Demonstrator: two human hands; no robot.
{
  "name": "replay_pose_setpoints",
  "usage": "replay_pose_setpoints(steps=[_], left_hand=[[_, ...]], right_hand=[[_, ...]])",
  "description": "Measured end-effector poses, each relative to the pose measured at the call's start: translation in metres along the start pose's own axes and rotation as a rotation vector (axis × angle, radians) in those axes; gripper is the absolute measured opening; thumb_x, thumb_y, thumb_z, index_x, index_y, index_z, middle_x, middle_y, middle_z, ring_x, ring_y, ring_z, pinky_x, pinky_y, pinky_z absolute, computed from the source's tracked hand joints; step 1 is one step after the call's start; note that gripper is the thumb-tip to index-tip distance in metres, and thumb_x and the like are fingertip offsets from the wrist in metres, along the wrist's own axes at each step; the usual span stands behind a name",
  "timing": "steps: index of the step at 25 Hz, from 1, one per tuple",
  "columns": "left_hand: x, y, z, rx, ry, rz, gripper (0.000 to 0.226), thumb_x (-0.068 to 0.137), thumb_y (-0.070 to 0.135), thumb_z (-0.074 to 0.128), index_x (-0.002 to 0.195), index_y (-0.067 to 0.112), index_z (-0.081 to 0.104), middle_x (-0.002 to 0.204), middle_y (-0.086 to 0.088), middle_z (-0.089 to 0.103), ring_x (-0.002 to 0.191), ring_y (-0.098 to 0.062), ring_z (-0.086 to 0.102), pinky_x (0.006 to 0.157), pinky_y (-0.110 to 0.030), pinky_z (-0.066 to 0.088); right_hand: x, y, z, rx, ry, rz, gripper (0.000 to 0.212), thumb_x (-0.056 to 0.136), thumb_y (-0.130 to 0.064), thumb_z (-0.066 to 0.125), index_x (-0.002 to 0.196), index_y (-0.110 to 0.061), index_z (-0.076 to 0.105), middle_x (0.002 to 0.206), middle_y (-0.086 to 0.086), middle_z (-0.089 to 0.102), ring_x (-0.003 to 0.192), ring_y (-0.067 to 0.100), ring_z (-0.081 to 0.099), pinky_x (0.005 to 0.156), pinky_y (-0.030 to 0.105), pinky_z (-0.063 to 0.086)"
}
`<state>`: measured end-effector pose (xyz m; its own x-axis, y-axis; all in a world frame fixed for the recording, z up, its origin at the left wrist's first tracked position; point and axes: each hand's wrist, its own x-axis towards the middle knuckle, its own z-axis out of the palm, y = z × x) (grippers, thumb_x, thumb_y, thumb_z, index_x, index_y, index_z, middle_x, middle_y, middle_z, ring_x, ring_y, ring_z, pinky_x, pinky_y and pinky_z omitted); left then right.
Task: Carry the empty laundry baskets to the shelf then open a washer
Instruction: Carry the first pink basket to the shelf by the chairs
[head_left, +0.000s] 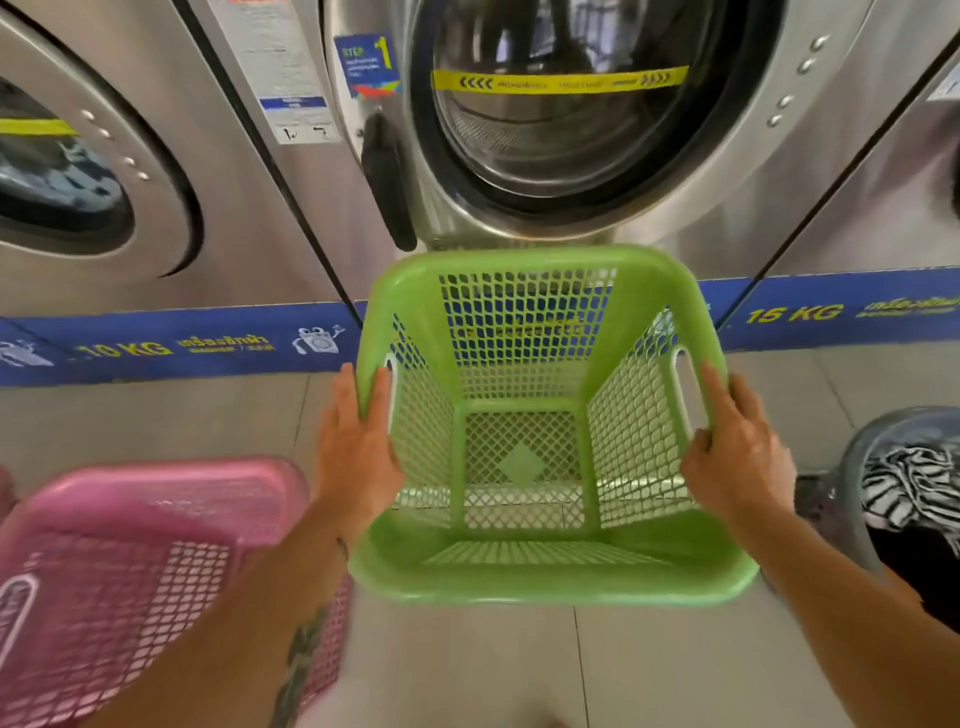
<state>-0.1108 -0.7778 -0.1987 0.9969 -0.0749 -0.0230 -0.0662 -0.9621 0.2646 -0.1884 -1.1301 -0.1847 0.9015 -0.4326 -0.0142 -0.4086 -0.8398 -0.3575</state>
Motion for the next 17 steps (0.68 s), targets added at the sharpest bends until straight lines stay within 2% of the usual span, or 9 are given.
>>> replay_pose_setpoints(steps=[3,6,10,13,15,17], left_hand=[[-0.017,-0.01,0.003,-0.06,0.039,0.037,0.1,0.075,-0.006,0.059,0.153,0.033,0.01,0.161,-0.016,0.001,0.138,-0.045,0.028,0.105,-0.05,0.037],[-0.043,-0.026,0.001,-0.128,0.074,0.076,0.096,0.07,-0.01,0.059,0.151,0.027,0.023,0.156,-0.016,0.017,0.128,-0.044,0.042,0.101,-0.05,0.044],[-0.108,-0.051,-0.01,-0.272,0.152,0.024,0.083,0.066,-0.009,0.062,0.142,0.021,0.045,0.143,-0.011,0.041,0.124,-0.034,0.046,0.107,-0.04,0.038],[-0.147,-0.067,-0.009,-0.286,0.09,-0.043,0.077,0.072,-0.002,0.061,0.141,0.028,0.045,0.149,-0.002,0.038,0.129,-0.026,0.044,0.108,-0.043,0.04],[-0.159,-0.074,-0.005,-0.314,0.034,-0.049,0.07,0.076,-0.001,0.059,0.14,0.025,0.047,0.149,0.0,0.038,0.128,-0.027,0.046,0.103,-0.045,0.046],[-0.168,-0.077,0.0,-0.296,0.025,-0.018,0.068,0.076,-0.004,0.06,0.139,0.021,0.049,0.149,0.004,0.035,0.131,-0.021,0.042,0.1,-0.04,0.049]], right_hand=[[-0.024,-0.003,-0.003,0.034,-0.003,0.004,0.085,0.075,0.001,0.054,0.151,-0.029,0.029,0.149,0.006,0.035,0.09,0.046,0.063,0.069,0.053,0.052],[-0.064,-0.004,-0.009,0.049,-0.014,0.025,0.085,0.075,0.001,0.054,0.151,-0.03,0.031,0.151,0.003,0.034,0.094,0.043,0.063,0.067,0.049,0.051],[-0.123,0.001,-0.013,0.033,-0.04,0.047,0.084,0.075,0.002,0.057,0.149,-0.031,0.035,0.154,0.002,0.034,0.102,0.039,0.063,0.068,0.043,0.051],[-0.158,0.003,-0.013,0.005,-0.068,0.01,0.085,0.074,0.005,0.061,0.149,-0.027,0.037,0.151,0.007,0.039,0.098,0.037,0.064,0.063,0.03,0.043],[-0.176,0.002,-0.007,-0.022,-0.117,0.02,0.086,0.074,0.005,0.06,0.15,-0.026,0.035,0.15,0.01,0.039,0.098,0.037,0.063,0.063,0.029,0.042],[-0.186,0.007,0.002,-0.018,-0.17,0.042,0.086,0.076,0.005,0.059,0.152,-0.027,0.031,0.151,0.011,0.038,0.1,0.036,0.062,0.063,0.03,0.046]])
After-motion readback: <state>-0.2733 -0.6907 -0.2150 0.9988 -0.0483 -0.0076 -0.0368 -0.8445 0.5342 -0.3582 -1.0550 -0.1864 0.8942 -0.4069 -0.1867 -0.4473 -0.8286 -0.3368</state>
